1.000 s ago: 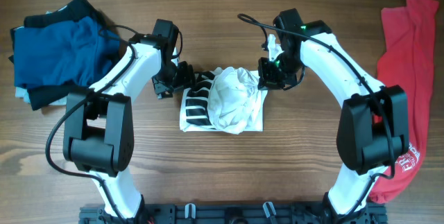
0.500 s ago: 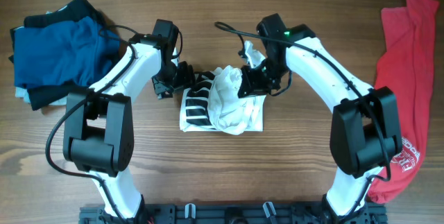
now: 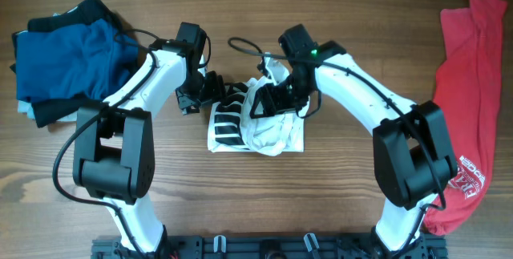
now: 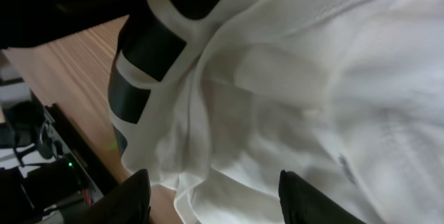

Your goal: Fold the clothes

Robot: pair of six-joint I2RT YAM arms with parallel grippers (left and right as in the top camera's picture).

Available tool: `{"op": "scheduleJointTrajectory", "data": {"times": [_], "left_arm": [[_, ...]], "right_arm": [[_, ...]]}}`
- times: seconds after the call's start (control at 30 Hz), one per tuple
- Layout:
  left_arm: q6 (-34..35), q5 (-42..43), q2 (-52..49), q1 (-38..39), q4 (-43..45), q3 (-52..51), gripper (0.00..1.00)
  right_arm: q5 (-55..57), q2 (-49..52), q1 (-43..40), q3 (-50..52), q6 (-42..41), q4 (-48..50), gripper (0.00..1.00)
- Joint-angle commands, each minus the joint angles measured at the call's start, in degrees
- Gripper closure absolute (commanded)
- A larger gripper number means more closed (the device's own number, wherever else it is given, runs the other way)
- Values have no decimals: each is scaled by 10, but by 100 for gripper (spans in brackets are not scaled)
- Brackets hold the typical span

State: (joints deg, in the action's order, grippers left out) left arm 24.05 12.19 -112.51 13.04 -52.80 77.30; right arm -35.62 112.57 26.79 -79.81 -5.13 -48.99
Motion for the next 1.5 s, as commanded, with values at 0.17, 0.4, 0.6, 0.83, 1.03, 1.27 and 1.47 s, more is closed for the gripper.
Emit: {"op": "scheduleJointTrajectory", "data": {"times": [0.17, 0.4, 0.6, 0.83, 1.03, 1.27, 1.47], "left_arm": [[-14, -3, -8, 3, -2, -4, 28], [-14, -3, -8, 3, -2, -4, 27], [-14, -3, -8, 3, -2, -4, 27], [-14, -3, -8, 4, -3, -4, 27], [-14, -3, -8, 4, -2, -4, 27], [-14, -3, -8, 4, -2, -4, 27], [-14, -3, -8, 4, -5, -4, 28]], "right_arm": [[-54, 3, 16, 37, -30, 54, 56], [-56, 5, 26, 37, -37, 60, 61], [-54, 5, 38, 37, -42, 71, 80], [34, -2, 27, 36, -90, 55, 96], [142, -76, -45, 17, -124, -11, 96], [180, -87, -110, 33, -129, -38, 96], [185, -47, -103, 64, -129, -38, 96]]}}
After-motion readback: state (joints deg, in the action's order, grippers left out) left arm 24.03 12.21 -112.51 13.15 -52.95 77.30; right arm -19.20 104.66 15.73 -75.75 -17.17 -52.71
